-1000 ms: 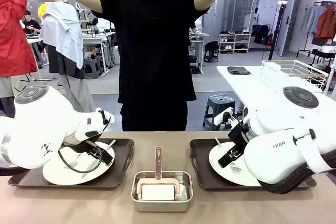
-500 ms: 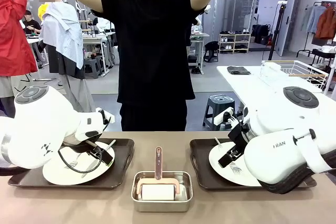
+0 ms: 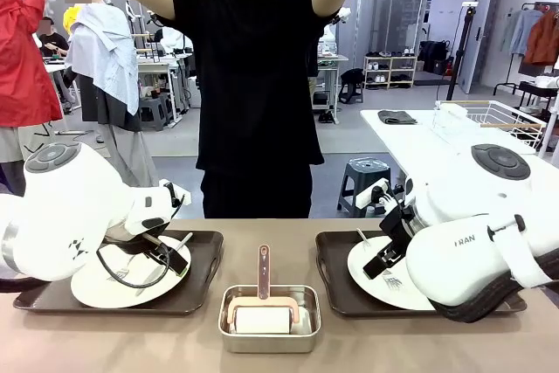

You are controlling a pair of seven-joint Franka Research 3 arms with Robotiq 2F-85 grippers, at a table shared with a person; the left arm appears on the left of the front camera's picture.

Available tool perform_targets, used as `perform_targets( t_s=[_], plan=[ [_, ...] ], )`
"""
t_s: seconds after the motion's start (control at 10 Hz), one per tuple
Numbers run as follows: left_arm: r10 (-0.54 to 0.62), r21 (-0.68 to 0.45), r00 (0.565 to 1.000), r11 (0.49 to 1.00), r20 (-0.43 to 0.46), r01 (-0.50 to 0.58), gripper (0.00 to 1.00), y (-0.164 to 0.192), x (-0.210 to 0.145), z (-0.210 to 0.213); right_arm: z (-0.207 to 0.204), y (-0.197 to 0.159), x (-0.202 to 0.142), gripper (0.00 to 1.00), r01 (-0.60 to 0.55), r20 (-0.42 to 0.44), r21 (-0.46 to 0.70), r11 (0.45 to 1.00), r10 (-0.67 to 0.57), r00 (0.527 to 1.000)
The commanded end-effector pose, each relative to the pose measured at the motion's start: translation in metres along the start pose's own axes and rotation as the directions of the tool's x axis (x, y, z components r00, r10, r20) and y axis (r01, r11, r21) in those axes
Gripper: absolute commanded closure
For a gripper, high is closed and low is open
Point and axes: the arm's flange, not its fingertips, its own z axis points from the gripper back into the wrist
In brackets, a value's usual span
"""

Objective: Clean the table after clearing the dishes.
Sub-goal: When the left (or right) Handle tray is removed, use the left hand (or right hand) to clean the left (or right) side of the table with the Lint Roller.

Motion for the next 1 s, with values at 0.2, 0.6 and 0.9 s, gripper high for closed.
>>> perform_targets(
  t_s=[0.2,0.6,0.9],
  plan=[
    [0.025,-0.196,0.999,0.98,-0.042,-0.033,0.0,0.054,0.032,0.05,0.051,-0.08,0.037,0.0,0.046,0.019,0.202,0.978,-0.051,0.999],
    [0.201,-0.638,0.951,0.77,0.234,-0.006,0.0,0.154,-0.011,0.13,0.136,-0.154,-0.01,0.0,0.153,0.225,0.583,0.798,-0.34,0.913],
    [0.431,-0.737,0.845,0.673,0.317,-0.067,0.0,0.215,-0.099,0.154,0.195,-0.176,-0.118,0.0,0.243,0.388,0.674,0.698,-0.614,0.687]
  ],
)
